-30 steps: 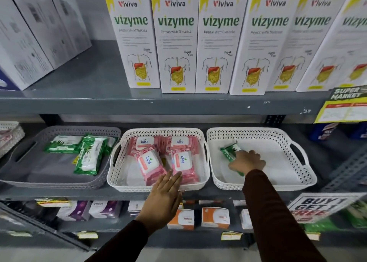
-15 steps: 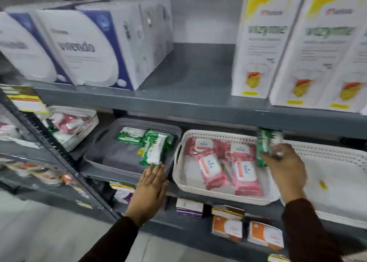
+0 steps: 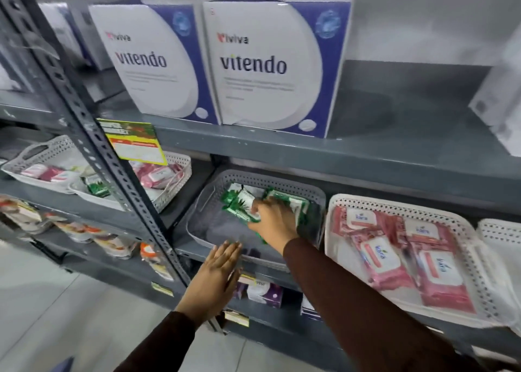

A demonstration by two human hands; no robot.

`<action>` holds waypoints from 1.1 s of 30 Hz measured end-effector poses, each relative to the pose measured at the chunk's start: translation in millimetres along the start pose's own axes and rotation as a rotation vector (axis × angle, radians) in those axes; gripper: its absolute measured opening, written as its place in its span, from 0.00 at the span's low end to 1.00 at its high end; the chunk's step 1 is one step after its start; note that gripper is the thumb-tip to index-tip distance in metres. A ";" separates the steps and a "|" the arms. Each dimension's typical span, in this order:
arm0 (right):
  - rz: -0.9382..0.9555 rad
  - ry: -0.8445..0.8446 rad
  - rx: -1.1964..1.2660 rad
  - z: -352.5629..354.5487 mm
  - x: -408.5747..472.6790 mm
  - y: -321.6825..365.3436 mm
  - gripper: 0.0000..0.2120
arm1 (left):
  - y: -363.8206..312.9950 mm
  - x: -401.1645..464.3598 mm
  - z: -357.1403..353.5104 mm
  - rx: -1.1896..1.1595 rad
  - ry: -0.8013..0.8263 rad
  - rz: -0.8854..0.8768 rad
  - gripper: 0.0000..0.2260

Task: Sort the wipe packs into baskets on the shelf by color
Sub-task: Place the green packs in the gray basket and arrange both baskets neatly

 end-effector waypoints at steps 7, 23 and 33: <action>-0.010 0.207 -0.257 -36.6 17.4 17.3 0.23 | 13.3 1.0 2.8 0.076 0.007 -0.040 0.25; -0.919 -0.106 -0.061 62.2 -191.9 -253.1 0.24 | -187.6 143.5 -87.8 -0.011 0.201 -0.566 0.26; -0.682 -0.012 -0.002 76.2 -204.9 -283.2 0.29 | -209.9 174.5 -128.2 0.354 0.478 -0.458 0.28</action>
Point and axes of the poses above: each hand's wrist, its own x-axis towards the middle knuckle, its own z-axis out of the back of the hand, y = z × x, the point moved 3 cm from there along x, towards the middle knuckle, and after that the axes turned 8 degrees about -x, right-handed, at the moved point
